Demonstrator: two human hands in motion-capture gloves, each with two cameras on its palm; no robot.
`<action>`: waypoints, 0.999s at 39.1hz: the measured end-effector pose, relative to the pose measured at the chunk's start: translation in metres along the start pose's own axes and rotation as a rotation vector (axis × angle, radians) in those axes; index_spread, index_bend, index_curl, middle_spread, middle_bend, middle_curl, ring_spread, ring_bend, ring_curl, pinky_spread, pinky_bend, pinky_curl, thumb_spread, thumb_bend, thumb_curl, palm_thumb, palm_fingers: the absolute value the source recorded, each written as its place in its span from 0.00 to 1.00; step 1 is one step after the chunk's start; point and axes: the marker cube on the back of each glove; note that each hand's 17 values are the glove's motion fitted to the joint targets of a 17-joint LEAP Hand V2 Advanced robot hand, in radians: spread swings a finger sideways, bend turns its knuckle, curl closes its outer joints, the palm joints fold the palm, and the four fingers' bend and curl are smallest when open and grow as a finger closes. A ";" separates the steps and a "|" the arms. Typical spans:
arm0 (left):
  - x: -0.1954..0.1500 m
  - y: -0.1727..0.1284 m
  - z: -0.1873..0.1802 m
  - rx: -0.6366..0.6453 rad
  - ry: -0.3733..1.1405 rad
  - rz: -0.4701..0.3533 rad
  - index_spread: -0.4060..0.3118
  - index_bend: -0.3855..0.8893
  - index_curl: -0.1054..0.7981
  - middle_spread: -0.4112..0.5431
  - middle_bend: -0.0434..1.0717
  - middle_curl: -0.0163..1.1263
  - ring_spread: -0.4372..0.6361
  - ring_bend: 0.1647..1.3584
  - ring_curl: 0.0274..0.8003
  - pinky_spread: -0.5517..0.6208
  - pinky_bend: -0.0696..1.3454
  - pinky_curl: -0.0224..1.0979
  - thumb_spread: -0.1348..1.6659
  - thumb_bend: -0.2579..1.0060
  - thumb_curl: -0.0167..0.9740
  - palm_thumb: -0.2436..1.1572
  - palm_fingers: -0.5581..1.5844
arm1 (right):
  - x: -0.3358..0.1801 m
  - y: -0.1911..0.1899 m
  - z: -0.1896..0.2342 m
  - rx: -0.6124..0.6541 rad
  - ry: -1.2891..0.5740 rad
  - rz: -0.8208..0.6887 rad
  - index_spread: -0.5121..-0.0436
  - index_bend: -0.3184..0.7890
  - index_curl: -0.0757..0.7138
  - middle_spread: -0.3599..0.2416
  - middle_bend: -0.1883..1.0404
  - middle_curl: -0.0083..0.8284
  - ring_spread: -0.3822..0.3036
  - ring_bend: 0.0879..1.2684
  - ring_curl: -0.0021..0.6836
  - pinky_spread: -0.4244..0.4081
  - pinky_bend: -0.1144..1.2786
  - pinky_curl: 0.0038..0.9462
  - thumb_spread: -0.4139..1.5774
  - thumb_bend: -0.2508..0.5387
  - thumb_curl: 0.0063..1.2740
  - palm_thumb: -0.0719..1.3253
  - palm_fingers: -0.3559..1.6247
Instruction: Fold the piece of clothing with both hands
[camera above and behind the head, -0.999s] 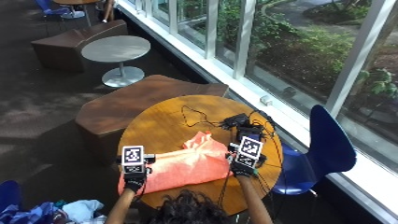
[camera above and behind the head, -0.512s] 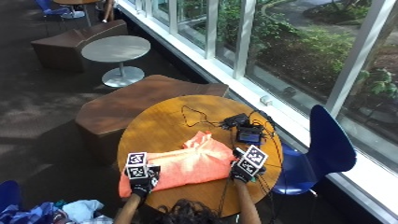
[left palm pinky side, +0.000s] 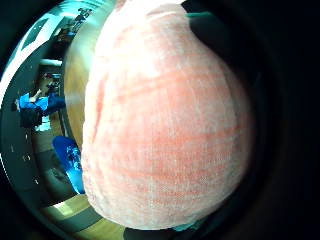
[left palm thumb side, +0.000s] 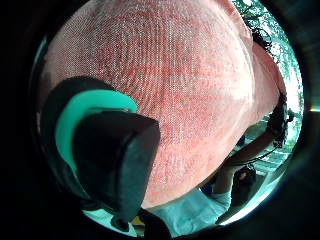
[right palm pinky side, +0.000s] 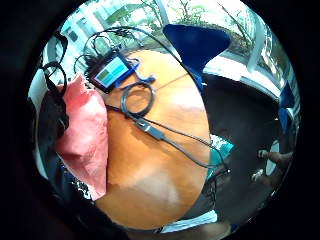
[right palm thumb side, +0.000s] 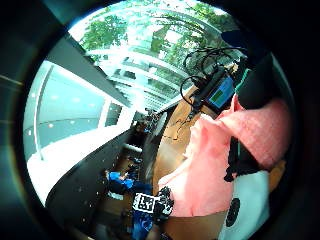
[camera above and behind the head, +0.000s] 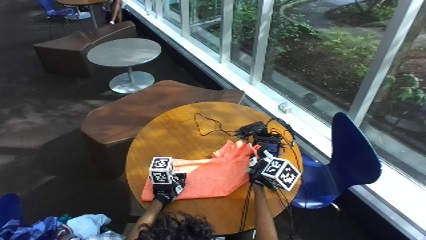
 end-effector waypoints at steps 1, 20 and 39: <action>-0.002 0.001 -0.001 -0.003 0.021 0.001 0.41 0.41 0.46 0.55 0.20 0.31 0.76 0.33 0.39 0.80 0.42 0.42 0.80 0.18 0.15 0.14 0.31 | -0.015 0.007 0.003 -0.028 -0.058 -0.027 0.47 0.43 0.42 0.20 0.51 0.66 0.13 0.47 0.61 0.07 0.52 0.39 0.53 0.41 0.43 0.75 0.80; -0.114 0.077 -0.077 0.315 0.205 -0.199 0.42 0.41 0.47 0.50 0.23 0.34 0.68 0.36 0.38 0.76 0.40 0.39 0.87 0.28 0.23 0.34 0.39 | -0.264 0.173 0.114 -0.268 -0.029 -0.790 0.44 0.42 0.51 0.16 0.47 0.67 0.11 0.45 0.62 0.07 0.50 0.39 0.45 0.28 0.49 0.79 0.81; -0.140 0.097 -0.075 0.377 0.186 -0.288 0.41 0.41 0.47 0.43 0.24 0.36 0.58 0.34 0.38 0.71 0.36 0.37 0.89 0.33 0.33 0.46 0.44 | -0.250 0.296 0.194 -0.406 0.309 -1.107 0.41 0.34 0.50 0.12 0.42 0.66 0.10 0.48 0.64 0.05 0.52 0.40 0.44 0.28 0.52 0.78 0.79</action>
